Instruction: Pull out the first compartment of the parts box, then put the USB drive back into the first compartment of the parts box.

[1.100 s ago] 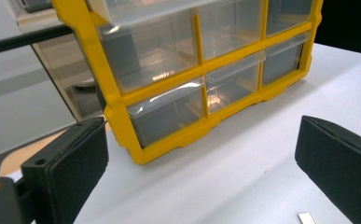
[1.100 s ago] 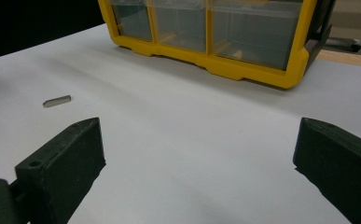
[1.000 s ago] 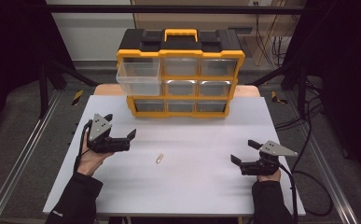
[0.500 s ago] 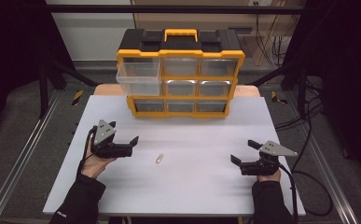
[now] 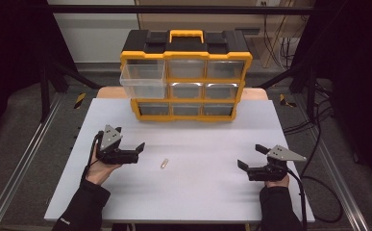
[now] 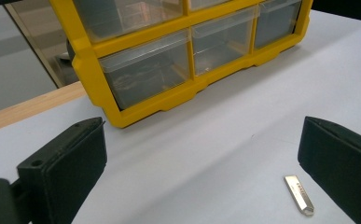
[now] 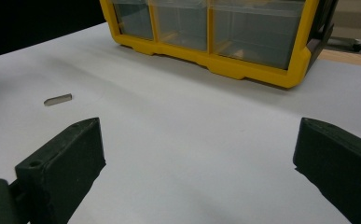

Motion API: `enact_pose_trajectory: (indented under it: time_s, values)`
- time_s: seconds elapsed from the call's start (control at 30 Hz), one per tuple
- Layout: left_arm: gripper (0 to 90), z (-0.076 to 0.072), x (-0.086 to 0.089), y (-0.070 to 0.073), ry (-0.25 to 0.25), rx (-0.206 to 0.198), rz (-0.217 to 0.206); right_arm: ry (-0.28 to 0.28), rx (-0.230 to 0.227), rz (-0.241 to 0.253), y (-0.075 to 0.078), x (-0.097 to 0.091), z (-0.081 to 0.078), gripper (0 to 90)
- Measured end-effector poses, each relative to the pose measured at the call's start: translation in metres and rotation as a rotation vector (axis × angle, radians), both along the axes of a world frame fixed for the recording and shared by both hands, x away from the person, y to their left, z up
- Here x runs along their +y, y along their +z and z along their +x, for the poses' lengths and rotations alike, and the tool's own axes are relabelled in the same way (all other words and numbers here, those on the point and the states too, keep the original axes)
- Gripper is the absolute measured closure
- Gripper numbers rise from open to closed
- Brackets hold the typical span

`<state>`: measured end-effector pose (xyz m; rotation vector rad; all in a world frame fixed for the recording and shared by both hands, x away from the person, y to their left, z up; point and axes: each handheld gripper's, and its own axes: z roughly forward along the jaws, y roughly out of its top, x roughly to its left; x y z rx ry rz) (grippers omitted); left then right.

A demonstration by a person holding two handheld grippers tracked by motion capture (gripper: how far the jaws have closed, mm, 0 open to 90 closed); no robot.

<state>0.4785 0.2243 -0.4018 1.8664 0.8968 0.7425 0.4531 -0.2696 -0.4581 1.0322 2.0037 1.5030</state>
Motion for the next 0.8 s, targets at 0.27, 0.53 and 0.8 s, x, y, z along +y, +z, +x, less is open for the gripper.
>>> enact_pose_trajectory:
  time_s: [0.27, 0.53, 0.8]
  values:
    - [0.6, -0.001, -0.007, -0.001, -0.013, 0.008, 0.012, 0.003, 0.005, 0.001, 0.0, 0.0, 0.0, 2.1]
    - [0.6, -0.002, -0.015, -0.002, -0.032, 0.018, 0.022, 0.003, 0.007, 0.002, 0.0, 0.0, 0.0, 2.1]
    - [0.6, -0.002, -0.021, 0.0, -0.047, 0.039, 0.02, 0.0, 0.008, 0.001, 0.0, 0.0, 0.0, 2.1]
